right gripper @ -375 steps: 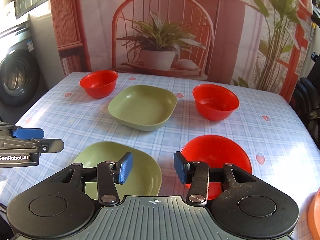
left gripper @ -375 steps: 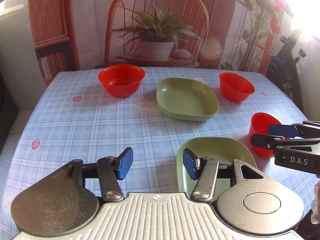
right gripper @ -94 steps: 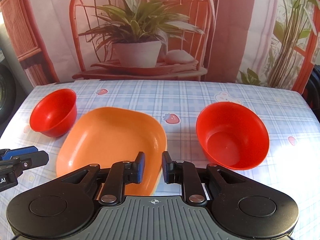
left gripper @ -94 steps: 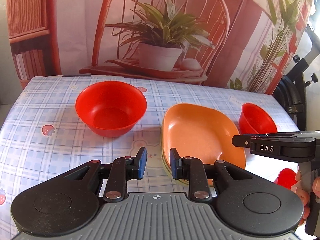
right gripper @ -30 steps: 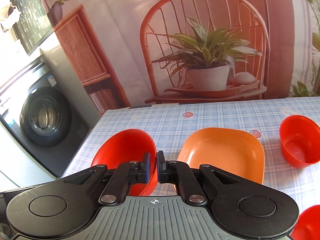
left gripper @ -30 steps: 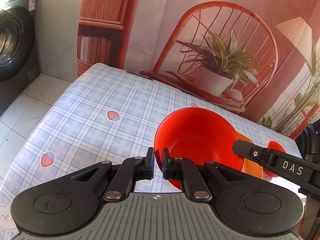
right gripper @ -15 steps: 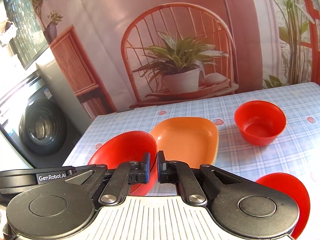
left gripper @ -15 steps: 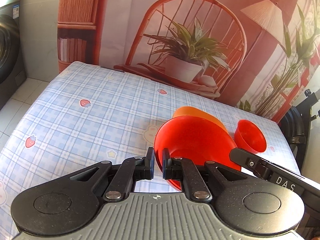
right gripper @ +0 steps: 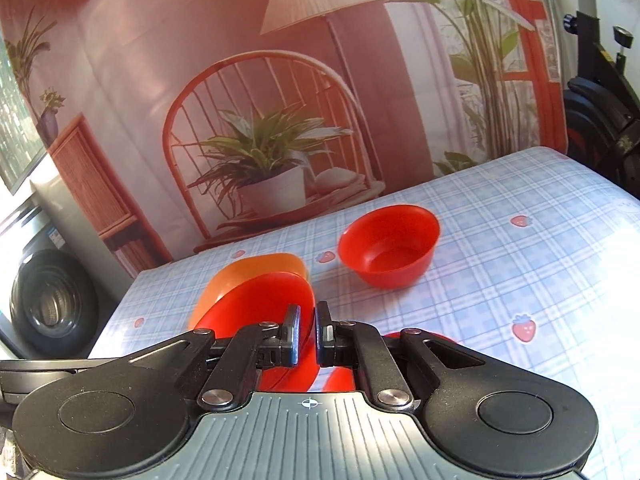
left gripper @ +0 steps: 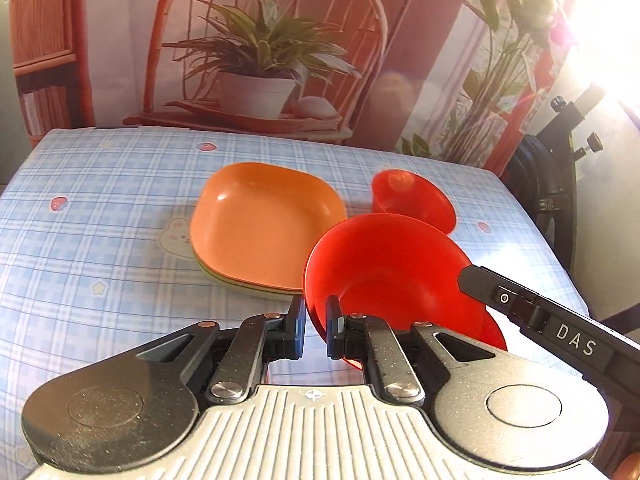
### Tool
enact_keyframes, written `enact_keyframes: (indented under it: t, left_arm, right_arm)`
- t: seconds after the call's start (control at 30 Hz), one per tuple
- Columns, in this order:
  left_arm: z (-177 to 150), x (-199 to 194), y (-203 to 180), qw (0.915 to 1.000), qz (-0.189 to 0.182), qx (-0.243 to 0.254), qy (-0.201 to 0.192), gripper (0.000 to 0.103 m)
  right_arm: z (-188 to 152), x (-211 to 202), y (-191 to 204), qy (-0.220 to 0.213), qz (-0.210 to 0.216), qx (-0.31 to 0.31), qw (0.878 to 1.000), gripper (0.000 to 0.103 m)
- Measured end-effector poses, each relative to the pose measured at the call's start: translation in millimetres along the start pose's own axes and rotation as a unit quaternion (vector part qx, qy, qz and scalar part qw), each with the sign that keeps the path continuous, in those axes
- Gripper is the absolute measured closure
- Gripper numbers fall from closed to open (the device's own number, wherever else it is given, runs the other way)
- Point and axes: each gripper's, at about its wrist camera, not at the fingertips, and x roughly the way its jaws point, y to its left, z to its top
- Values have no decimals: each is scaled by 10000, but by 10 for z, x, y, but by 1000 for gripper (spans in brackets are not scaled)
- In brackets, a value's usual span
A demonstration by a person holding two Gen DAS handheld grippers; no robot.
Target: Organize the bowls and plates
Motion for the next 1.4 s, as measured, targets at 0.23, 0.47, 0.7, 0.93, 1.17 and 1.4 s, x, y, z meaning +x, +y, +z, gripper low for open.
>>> enact_keyframes:
  t: [0.23, 0.47, 0.7, 0.93, 1.17, 1.4]
  left_arm:
    - [-106, 229, -470, 9978, -318, 525, 239, 90]
    - [-254, 404, -671, 9951, -354, 808, 451, 90]
    - [-292, 511, -679, 9938, -235, 904, 600, 90]
    - [-323, 537, -701, 9931, -215, 950, 649, 89]
    - [-315, 540, -656, 9942, -152, 849, 640, 79]
    - [-178, 453, -586, 9961, -140, 790, 366, 72]
  right_arm:
    - [-60, -214, -521, -97, -337, 356, 9988, 96]
    - [-179, -165, -737, 113, -450, 548, 9974, 96]
    - [-276, -87, -738, 260, -558, 520, 9967, 95]
    - [-277, -68, -735, 325, -638, 493, 9962, 92]
    - [-248, -87, -731, 251, -757, 465, 9957, 87]
    - [-80, -103, -645, 66, -772, 183, 9968, 87]
